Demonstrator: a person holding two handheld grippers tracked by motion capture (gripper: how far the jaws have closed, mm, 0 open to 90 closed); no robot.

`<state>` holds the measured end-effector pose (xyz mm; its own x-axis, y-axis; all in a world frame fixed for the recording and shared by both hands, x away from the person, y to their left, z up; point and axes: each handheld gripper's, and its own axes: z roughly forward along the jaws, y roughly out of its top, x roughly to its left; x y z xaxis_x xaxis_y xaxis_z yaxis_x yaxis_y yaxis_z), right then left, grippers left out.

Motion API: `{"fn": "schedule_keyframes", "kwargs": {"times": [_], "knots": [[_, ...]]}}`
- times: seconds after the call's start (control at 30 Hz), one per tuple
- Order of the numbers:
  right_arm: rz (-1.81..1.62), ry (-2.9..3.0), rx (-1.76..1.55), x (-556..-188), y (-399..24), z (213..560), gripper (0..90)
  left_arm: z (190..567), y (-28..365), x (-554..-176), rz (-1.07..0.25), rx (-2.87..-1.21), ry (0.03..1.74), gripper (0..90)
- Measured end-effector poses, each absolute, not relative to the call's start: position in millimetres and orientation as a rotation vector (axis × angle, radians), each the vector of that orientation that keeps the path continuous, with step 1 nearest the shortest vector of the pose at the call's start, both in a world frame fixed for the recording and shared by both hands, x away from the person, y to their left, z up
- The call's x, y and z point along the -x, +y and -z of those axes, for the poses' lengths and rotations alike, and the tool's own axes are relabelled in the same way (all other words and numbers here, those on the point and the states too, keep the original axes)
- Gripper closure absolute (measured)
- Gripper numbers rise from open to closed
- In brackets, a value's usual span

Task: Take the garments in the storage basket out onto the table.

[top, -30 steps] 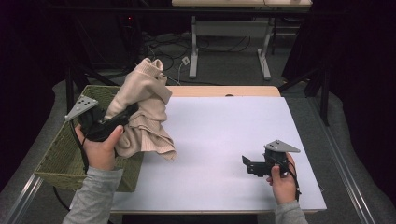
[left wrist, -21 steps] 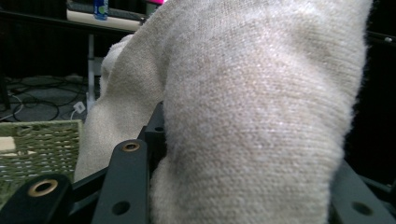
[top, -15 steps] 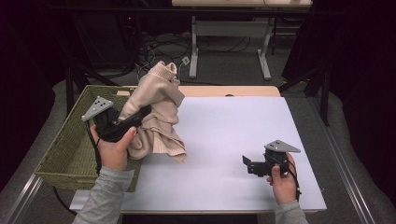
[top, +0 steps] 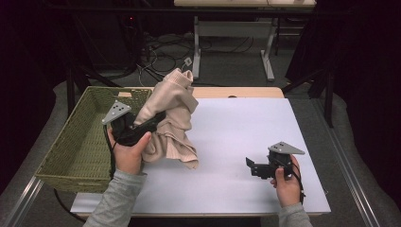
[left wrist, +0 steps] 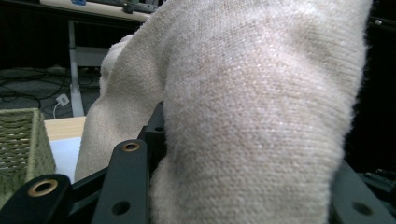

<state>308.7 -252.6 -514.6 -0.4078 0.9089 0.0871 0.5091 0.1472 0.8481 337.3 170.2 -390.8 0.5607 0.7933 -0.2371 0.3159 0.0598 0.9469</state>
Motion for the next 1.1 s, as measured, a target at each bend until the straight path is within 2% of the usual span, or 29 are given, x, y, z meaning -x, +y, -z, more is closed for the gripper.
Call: {"fn": "schedule_keyframes", "kwargs": {"times": [1.1], "knots": [[-1.168, 1.986, -1.35, -309.4, -253.6, 516.1, 0.3, 454.4, 128.4, -353.3, -0.357, -1.633, 1.024, 55.1]]}}
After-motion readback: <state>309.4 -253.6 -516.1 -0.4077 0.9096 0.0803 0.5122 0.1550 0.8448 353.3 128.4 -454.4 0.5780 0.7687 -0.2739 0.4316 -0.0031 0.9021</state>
